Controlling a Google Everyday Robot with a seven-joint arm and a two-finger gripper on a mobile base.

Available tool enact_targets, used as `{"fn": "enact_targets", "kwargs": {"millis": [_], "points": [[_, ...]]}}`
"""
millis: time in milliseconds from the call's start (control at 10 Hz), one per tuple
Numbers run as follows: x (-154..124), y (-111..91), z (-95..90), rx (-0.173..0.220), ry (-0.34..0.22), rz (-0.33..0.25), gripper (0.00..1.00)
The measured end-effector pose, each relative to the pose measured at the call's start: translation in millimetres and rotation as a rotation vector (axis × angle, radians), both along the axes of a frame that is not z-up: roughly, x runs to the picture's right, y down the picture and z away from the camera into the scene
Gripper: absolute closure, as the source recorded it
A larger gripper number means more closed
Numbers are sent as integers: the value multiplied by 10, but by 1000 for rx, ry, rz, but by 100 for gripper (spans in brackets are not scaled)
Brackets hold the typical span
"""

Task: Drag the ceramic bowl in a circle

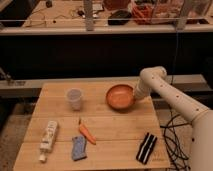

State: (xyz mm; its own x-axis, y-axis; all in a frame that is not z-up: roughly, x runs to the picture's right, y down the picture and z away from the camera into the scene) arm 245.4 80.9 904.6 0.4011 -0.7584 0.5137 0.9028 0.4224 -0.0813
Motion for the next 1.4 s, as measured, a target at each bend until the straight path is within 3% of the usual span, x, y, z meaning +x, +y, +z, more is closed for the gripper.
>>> {"fn": "enact_targets", "kwargs": {"millis": [200, 400, 700, 900, 1100, 1200, 1400], "points": [[222, 191, -164, -6, -3, 18, 100], [232, 381, -346, -6, -15, 3, 100], [-158, 699, -684, -2, -45, -44, 100], [-693, 840, -829, 3, -90, -80, 100], [-1155, 893, -825, 8, -136, -112, 100], [-1409, 890, -745, 10, -167, -134, 100], [-1641, 788, -518, 15, -199, -155, 100]]}}
